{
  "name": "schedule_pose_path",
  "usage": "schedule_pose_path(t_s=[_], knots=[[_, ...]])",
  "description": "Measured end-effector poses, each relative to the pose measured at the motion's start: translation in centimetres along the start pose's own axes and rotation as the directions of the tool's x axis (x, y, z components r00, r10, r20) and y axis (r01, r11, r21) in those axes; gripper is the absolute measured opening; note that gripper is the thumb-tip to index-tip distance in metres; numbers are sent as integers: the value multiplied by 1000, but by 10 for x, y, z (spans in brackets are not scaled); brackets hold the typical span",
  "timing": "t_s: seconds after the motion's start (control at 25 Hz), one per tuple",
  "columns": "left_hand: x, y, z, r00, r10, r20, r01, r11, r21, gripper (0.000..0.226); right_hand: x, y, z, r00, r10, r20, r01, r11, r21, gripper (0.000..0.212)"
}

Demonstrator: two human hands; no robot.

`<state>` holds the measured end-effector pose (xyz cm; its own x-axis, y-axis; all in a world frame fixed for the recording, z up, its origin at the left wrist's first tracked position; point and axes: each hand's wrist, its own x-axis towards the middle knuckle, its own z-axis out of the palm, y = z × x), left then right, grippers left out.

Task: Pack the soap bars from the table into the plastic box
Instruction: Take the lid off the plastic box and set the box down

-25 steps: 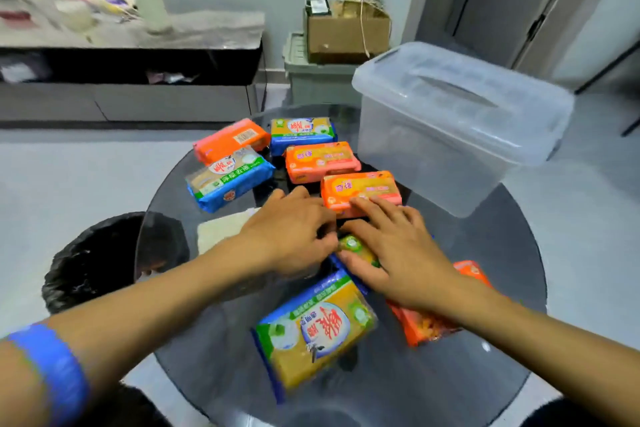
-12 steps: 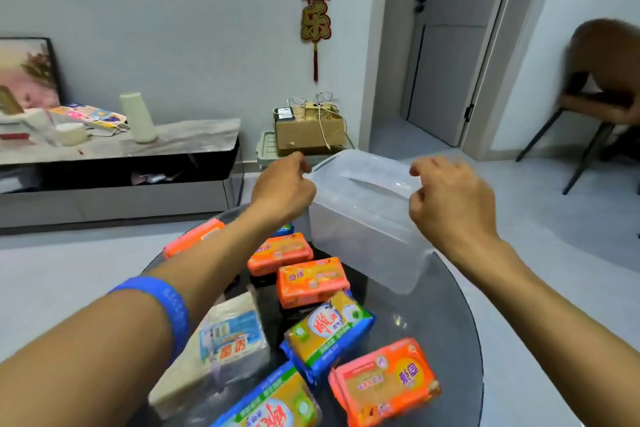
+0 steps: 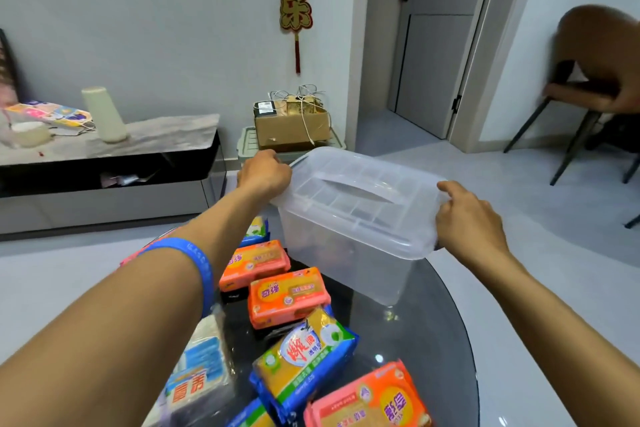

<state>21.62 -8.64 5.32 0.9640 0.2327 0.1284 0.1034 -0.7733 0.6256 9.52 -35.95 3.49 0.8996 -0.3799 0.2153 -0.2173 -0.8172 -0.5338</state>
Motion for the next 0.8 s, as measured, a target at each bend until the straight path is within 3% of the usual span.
schedule_pose_path(t_s=[0.08, 0.16, 0.24, 0.32, 0.36, 0.4, 0.48, 0.6, 0.72, 0.8], knots=[[2, -3, -1, 995, -97, -2, 97, 991, -87, 23, -6, 0, 0, 1000, 11, -10, -10, 997, 81, 57], [-1, -15, -1, 970, -240, 34, 239, 925, -294, 22, -10, 1, 1, 1000, 27, -15, -25, 992, 121, 56], [-9, -22, -2, 959, -276, 62, 275, 863, -423, 20, -9, 1, -1, 999, 33, -1, -33, 998, 49, 52], [-21, -21, -10, 983, -97, -156, 54, 965, -256, 21, -13, -9, -10, 993, -62, -102, 48, 990, -135, 40], [-30, -19, -15, 958, 82, -276, -126, 981, -146, 19, -17, -15, -14, 966, -183, -181, 150, 972, -178, 34], [-42, -16, -20, 903, 275, -330, -318, 944, -84, 17, -23, -24, -17, 922, -323, -212, 285, 939, -190, 33], [-67, -12, -28, 802, 543, -249, -571, 819, -54, 11, -40, -44, -17, 835, -546, -74, 512, 818, -262, 39], [-99, -19, -28, 756, 654, -31, -654, 757, 11, 18, -60, -63, -3, 789, -596, 149, 604, 709, -364, 34], [-118, -33, -27, 768, 630, 114, -634, 773, 4, 51, -67, -65, 1, 785, -607, 128, 616, 740, -270, 25], [-126, -42, -24, 774, 624, 112, -625, 780, -30, 68, -66, -63, 0, 781, -617, 94, 621, 752, -222, 24]])
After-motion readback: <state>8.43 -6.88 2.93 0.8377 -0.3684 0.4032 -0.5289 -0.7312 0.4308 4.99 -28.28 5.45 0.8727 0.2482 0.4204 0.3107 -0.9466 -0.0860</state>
